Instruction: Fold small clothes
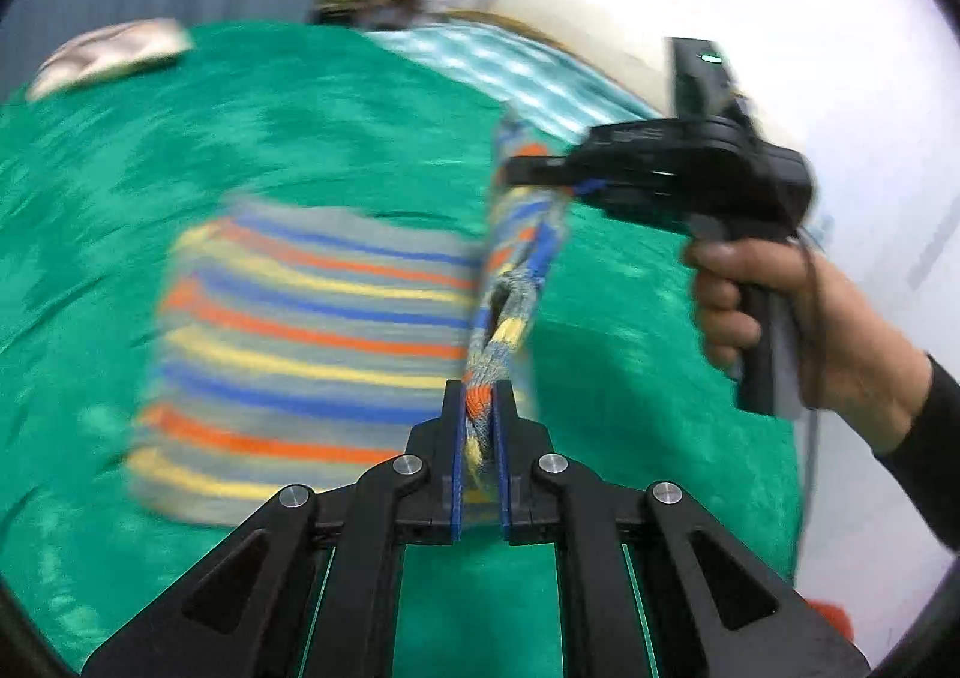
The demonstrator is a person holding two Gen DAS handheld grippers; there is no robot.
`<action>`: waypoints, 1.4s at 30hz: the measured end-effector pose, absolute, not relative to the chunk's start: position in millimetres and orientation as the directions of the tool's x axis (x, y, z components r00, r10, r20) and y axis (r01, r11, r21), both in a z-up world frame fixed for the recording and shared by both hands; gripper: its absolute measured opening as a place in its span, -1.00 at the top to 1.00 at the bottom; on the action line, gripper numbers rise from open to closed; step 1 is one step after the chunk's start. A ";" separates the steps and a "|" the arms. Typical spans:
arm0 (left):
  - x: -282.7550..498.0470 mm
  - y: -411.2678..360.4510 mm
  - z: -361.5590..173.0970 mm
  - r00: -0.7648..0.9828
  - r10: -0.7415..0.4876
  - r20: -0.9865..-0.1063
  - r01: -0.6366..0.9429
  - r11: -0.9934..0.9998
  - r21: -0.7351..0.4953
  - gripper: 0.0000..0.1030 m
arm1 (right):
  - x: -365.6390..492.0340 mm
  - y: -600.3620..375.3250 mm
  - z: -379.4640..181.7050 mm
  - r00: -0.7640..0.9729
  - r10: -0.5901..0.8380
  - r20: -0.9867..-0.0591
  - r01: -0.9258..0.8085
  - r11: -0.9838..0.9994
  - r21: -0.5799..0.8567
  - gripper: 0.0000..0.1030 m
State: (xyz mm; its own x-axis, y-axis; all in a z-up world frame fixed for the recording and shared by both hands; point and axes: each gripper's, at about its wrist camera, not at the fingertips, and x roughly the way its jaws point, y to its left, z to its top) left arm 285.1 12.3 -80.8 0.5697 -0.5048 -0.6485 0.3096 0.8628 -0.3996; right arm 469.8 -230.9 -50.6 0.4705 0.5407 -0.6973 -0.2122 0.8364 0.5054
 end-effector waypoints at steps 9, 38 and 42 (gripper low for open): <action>300.3 104.8 -140.3 0.548 -0.380 -0.745 0.041 0.902 -0.430 0.88 | 514.8 -69.2 -103.8 0.345 0.535 -0.772 -0.322 0.839 0.438 0.78; 358.3 90.2 -123.4 0.495 -0.436 -0.752 0.239 0.900 -0.365 0.68 | 366.9 -140.8 -126.4 0.412 0.460 -0.786 -0.397 0.868 0.300 0.48; 406.8 67.6 -127.5 0.483 -0.442 -0.756 0.263 0.897 -0.356 0.68 | 421.9 -144.4 -109.2 0.477 0.450 -0.755 -0.366 0.883 0.295 0.47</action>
